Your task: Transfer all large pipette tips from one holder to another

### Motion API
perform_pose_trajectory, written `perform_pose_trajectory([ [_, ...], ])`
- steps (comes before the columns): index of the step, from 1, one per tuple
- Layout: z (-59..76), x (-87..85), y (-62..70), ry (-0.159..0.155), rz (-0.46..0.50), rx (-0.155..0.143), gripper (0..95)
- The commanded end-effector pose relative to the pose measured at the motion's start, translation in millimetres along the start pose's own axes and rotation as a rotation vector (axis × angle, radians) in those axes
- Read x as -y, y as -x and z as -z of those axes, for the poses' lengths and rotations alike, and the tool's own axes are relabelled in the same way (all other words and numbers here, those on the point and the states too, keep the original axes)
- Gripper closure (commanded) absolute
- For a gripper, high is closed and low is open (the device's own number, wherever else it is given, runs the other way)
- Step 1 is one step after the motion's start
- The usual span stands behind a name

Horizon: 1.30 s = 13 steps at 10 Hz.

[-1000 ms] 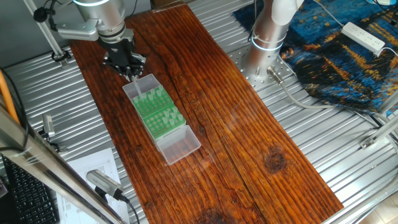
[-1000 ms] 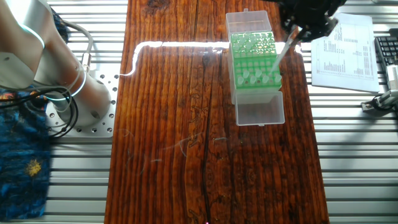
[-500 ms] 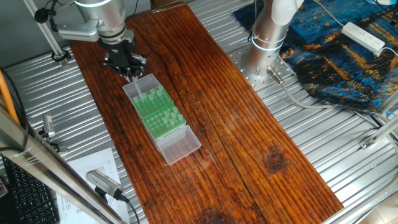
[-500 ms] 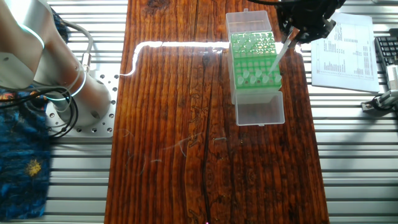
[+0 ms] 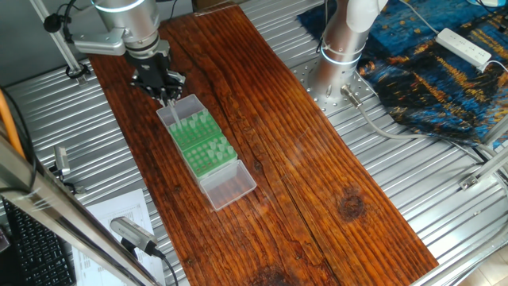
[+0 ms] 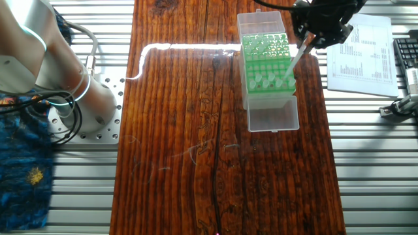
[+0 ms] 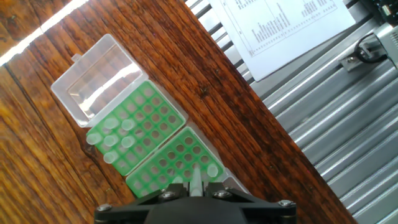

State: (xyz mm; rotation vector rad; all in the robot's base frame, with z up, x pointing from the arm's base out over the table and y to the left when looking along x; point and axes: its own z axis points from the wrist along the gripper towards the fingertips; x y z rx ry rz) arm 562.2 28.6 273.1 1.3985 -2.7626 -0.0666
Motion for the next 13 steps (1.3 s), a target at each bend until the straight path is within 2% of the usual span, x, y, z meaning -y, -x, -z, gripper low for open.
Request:
perform_pose_trajectory([
  [1, -1.2, 1.0, -0.1, 0.0, 0.0, -0.001, 95.0],
  [7, -6.0, 1.5, 3.9, 0.004, 0.005, -0.004, 95.0],
  [8, -6.4, 1.2, 3.5, 0.003, 0.005, -0.004, 76.0],
  [13, -7.5, 0.7, 2.9, 0.006, 0.0, -0.006, 76.0],
])
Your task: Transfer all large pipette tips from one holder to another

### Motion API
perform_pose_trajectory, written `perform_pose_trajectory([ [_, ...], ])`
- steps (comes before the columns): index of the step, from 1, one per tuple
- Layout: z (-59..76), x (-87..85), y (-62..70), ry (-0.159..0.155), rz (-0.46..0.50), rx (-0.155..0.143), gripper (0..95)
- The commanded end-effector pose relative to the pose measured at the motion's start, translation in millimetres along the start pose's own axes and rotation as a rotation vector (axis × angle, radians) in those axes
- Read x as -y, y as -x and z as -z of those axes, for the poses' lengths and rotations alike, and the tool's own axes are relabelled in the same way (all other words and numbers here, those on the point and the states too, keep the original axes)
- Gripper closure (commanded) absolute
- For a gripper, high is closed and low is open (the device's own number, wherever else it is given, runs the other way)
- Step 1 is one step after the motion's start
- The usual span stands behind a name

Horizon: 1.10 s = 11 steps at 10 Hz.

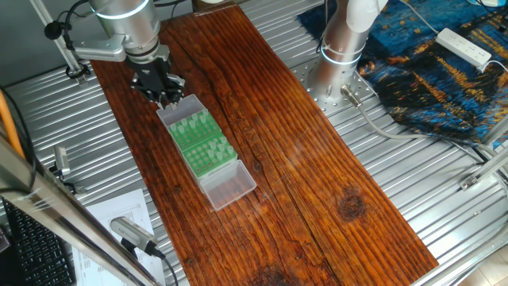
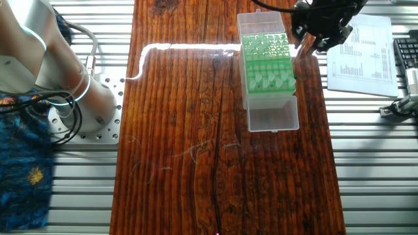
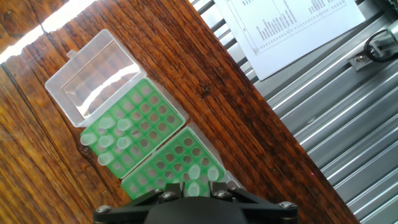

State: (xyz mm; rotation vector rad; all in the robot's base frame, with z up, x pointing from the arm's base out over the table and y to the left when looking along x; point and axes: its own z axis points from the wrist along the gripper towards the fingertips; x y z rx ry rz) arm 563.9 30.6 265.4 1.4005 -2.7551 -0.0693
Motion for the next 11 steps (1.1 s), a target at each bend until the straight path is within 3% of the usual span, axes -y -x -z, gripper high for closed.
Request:
perform_pose_trajectory([
  [1, 0.1, 0.0, 0.4, 0.004, -0.007, -0.003, 76.0],
  [5, -8.9, -16.1, 16.6, 0.003, -0.095, -0.007, 76.0],
  [7, -24.5, -33.1, 32.9, 0.002, -0.17, 0.001, 76.0],
  [11, -42.3, -44.8, 46.0, 0.009, -0.246, 0.006, 76.0],
])
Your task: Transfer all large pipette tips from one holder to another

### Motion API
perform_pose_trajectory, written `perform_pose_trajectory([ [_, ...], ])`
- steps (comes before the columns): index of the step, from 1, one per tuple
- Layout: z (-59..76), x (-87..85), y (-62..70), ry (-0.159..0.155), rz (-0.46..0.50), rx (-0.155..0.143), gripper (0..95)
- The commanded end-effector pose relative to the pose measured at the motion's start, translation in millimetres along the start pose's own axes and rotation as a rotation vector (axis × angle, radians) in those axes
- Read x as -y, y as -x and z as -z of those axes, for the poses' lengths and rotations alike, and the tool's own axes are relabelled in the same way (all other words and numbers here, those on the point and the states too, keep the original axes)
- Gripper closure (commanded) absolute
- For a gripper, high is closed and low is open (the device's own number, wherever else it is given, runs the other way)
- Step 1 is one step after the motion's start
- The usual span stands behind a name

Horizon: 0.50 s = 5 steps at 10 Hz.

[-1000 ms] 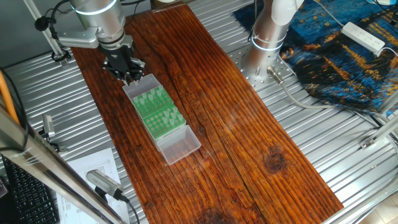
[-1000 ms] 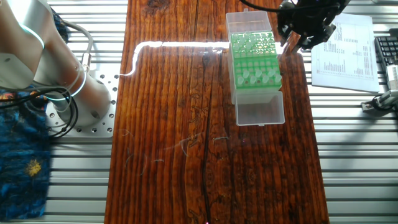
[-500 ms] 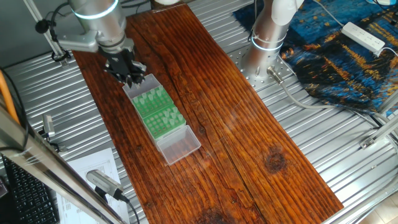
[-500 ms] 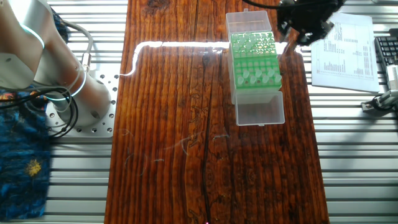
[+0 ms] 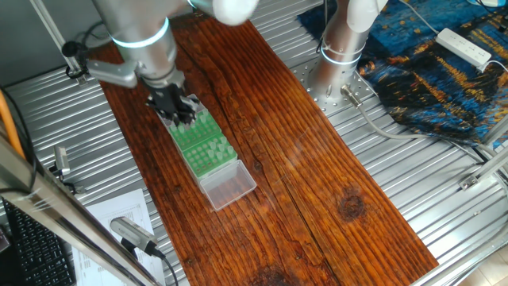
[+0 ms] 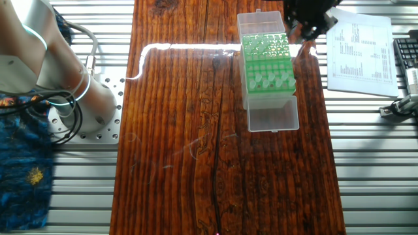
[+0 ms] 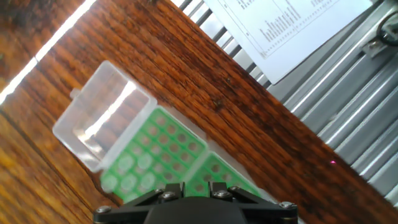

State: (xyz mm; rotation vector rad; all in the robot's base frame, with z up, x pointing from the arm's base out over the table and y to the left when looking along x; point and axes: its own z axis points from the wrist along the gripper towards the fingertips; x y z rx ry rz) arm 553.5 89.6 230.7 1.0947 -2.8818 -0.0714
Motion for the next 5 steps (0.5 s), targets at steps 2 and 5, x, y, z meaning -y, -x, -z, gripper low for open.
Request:
perform_pose_trajectory([
  [2, -14.4, -15.3, 9.7, 0.002, -0.087, 0.012, 76.0],
  [5, -16.3, -31.4, 14.5, -0.001, -0.123, 0.01, 76.0],
])
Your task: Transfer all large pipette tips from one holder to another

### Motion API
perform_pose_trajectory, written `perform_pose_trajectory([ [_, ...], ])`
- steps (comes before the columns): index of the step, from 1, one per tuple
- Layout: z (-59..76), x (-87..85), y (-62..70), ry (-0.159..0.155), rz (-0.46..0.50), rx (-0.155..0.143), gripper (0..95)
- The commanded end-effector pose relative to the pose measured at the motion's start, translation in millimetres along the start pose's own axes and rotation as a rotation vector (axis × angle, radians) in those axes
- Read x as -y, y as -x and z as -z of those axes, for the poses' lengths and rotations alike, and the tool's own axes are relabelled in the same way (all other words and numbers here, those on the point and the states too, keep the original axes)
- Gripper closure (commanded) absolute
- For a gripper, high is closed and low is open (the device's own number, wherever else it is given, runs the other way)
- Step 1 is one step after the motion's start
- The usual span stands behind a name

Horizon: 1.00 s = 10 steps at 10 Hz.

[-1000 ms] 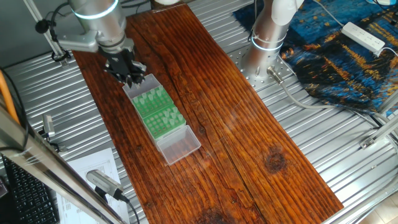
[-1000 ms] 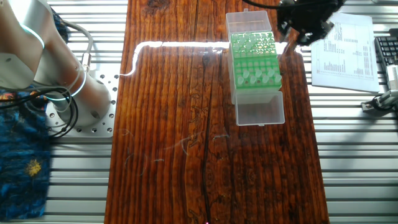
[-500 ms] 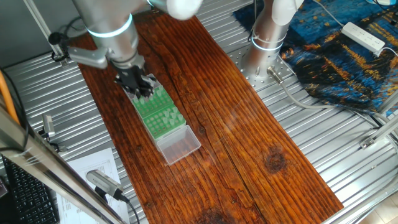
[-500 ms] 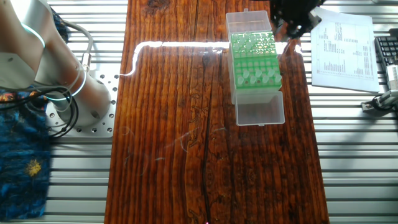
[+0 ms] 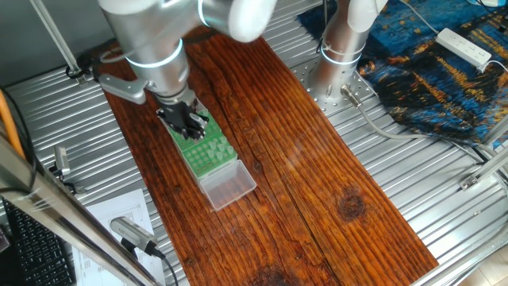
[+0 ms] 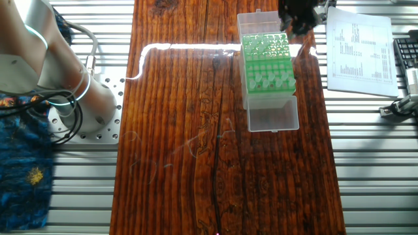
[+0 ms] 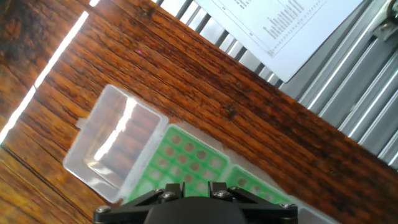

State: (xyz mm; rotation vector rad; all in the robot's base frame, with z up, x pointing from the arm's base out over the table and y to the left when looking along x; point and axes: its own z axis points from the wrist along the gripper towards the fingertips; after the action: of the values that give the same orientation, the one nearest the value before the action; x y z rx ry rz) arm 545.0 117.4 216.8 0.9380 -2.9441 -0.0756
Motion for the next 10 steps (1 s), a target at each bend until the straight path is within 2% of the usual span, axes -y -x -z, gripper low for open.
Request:
perform_pose_trajectory([
  [1, -1.9, -9.5, 0.2, -0.003, -0.012, -0.003, 76.0],
  [3, -5.1, -17.4, -3.8, -0.004, -0.012, 0.005, 76.0],
  [5, -8.2, -23.4, -1.3, -0.01, -0.02, 0.002, 76.0],
  [8, -20.0, -35.4, 3.4, -0.018, -0.046, 0.002, 76.0],
  [10, -24.3, -39.5, 1.4, -0.024, -0.045, 0.002, 76.0],
])
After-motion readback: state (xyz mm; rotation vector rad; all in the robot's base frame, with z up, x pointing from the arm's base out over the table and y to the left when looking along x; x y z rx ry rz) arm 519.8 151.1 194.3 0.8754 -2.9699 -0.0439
